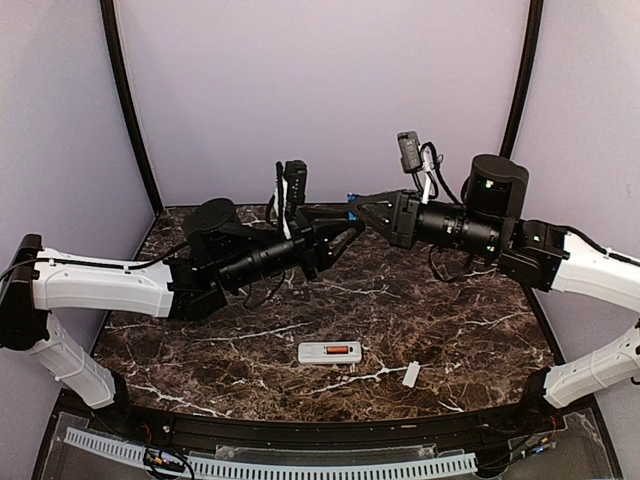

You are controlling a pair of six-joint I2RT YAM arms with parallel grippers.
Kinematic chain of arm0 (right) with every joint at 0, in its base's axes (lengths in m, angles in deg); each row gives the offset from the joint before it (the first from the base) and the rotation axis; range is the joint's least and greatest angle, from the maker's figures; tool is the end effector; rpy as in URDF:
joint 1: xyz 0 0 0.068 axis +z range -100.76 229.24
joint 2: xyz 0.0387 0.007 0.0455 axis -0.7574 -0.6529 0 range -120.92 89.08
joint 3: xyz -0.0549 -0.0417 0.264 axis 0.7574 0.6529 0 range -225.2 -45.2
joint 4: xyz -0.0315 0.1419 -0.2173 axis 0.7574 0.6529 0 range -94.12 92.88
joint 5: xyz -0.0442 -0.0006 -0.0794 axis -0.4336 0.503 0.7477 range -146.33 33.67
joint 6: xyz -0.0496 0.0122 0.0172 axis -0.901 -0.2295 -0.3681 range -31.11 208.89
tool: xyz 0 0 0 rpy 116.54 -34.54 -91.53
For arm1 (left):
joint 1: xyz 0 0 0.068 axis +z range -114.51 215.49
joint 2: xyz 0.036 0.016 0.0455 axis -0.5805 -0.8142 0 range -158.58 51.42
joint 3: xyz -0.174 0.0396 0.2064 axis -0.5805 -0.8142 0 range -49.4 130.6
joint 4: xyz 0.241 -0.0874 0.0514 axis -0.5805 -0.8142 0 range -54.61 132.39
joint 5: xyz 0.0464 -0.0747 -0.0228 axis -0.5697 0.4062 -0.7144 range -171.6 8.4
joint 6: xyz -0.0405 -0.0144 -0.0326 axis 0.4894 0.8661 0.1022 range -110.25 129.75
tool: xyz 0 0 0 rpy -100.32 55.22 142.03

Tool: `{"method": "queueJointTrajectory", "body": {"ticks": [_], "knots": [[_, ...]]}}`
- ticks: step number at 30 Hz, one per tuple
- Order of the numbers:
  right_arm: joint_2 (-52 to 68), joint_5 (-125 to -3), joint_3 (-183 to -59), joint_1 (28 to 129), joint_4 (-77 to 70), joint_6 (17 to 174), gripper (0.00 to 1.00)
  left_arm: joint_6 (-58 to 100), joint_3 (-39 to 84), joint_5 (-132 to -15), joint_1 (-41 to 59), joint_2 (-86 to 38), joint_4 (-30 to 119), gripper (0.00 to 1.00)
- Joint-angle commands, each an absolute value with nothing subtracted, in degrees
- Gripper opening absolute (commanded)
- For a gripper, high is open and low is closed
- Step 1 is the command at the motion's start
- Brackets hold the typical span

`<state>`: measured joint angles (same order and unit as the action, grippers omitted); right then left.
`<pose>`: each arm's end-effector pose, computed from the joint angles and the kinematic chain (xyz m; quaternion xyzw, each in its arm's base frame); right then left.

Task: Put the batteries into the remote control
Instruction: Pass from the right arm to the left

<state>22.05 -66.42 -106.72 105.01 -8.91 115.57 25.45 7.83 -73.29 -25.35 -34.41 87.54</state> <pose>0.1498 0.2313 0.3915 -0.2378 0.6704 0.5084 0.4853 0.1658 -0.3075 0.3434 0.2825 0.5284 -0.5291 0.6008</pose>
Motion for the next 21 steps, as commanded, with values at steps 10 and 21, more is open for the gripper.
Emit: {"method": "queueJointTrajectory", "body": {"ticks": [10,21], "knots": [[21.43,-67.34,-105.41,105.65,-12.07,114.91,0.0,26.23,9.92,-73.82,-24.24,-34.1,86.75,0.18],[21.58,-68.63,-105.38,105.63,-9.09,114.65,0.0,21.63,8.88,-74.03,-24.15,-32.65,85.74,0.0]]}}
